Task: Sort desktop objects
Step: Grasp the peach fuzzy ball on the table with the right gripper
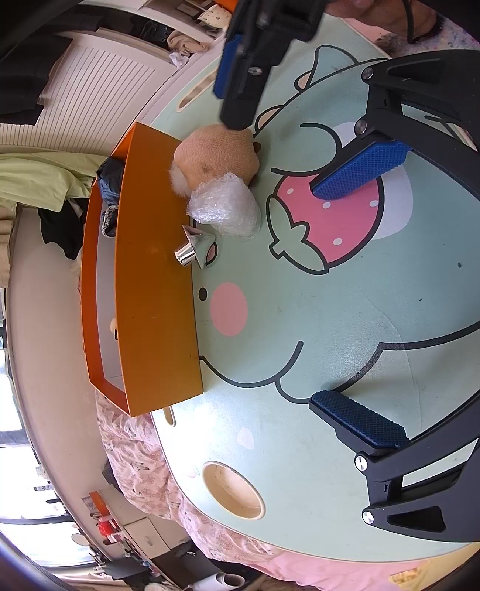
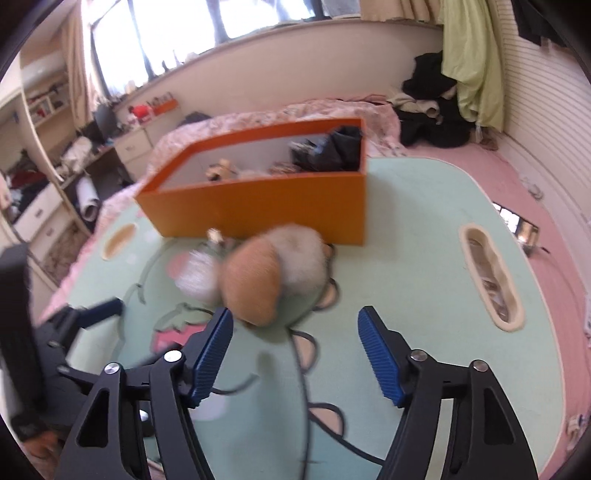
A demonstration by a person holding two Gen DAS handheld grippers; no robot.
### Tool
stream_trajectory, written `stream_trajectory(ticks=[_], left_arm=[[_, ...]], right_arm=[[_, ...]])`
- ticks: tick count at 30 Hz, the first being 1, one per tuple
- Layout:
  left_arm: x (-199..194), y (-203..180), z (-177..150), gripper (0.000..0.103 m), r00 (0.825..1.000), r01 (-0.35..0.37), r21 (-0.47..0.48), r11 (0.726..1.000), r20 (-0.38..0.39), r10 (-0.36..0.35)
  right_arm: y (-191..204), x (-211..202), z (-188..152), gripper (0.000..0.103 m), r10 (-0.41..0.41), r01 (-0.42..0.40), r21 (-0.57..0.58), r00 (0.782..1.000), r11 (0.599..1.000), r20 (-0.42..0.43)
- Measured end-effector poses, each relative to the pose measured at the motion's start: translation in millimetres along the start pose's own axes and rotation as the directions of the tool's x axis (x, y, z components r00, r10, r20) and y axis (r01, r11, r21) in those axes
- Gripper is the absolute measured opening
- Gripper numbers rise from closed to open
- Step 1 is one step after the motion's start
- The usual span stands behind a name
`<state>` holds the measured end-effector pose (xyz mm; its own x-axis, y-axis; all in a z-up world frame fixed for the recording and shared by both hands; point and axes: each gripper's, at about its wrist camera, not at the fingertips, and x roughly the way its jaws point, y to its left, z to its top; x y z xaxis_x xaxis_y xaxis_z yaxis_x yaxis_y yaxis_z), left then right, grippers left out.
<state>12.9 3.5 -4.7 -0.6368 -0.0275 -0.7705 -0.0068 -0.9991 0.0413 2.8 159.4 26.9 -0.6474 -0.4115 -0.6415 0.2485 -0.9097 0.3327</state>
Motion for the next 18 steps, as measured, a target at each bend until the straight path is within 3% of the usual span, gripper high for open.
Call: stream_trajectory(ticks=[3,4,5,6,12,18], left_arm=[[1,-1,0,0.103,1.0,0.0,0.0,1.0,0.001,0.0],[0,-1,0,0.103,1.0,0.0,0.0,1.0,0.001,0.0],[1,-1,0,0.103,1.0,0.0,0.0,1.0,0.001,0.0],[0,-1,0,0.103,1.0,0.0,0.0,1.0,0.001,0.0],[0,-2,-1,0.103,1.0,-0.001,-0.001,1.0,0.001,0.001],[0,1,2,0.103,1.0,-0.014,-0.013,1.0,-0.007,0.013]], right_arm=[[11,10,14,0.064,0.042,-0.042,-0.01,0.999,0.999,-0.015],[14,16,16,0.059,0.038,-0.038,-0.015,0.999,0.999,-0.032],[15,22,17,0.038,0.035,-0.036,-0.012,0.998,0.999,-0.055],[16,29,17,0.027,0.045,-0.045,0.002,0.995,0.999,-0.089],[6,14,2,0.026,0.137,-0.136,0.031,0.988,0.99,-0.067],[-14,-14,-13,0.026,0.078,-0.078,0.038,0.997,0.996,0.004]])
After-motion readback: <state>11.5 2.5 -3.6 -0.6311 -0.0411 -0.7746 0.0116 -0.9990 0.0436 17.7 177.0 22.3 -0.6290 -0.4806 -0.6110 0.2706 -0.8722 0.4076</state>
